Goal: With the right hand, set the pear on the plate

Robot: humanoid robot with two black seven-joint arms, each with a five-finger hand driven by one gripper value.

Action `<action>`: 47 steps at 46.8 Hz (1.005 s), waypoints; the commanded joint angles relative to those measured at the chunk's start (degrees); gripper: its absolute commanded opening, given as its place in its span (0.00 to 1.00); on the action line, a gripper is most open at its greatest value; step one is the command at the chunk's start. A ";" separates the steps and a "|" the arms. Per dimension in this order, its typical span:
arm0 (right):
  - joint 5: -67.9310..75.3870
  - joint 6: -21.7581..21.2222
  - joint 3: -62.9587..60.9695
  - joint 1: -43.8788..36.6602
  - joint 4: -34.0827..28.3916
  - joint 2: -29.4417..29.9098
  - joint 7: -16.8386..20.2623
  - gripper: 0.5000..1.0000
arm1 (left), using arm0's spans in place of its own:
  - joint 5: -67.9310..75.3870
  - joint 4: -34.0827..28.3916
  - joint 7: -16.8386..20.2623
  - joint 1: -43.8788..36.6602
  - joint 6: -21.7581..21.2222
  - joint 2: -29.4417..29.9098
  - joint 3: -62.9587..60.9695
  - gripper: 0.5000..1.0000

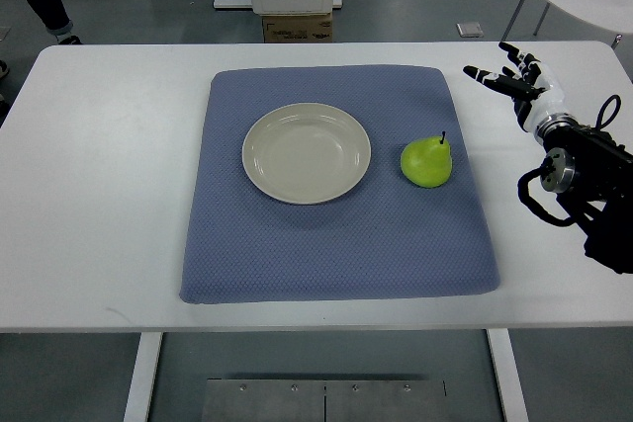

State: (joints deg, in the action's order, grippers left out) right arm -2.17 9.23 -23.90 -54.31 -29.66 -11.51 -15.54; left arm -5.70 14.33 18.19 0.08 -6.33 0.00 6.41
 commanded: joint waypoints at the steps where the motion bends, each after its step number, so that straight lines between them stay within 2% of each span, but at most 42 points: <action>1: 0.06 0.00 0.00 0.00 0.04 0.00 -0.02 1.00 | -0.01 0.00 0.00 0.01 0.01 0.00 0.00 1.00; 20: 0.06 0.09 0.17 0.61 0.39 0.00 -0.10 1.00 | -0.01 0.00 0.00 0.01 0.01 0.00 0.00 1.00; 30: 0.33 0.09 -0.44 0.88 4.79 0.17 -0.10 1.00 | -0.01 0.00 0.00 0.01 0.01 0.00 0.00 1.00; 47: 0.24 0.09 -2.73 0.79 4.88 0.35 -0.02 1.00 | -0.01 0.00 0.00 -0.08 0.01 0.00 0.00 1.00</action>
State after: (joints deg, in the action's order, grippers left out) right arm -1.84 9.33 -26.65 -53.31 -24.78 -11.08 -15.55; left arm -5.72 14.33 18.19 0.08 -6.32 0.00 6.42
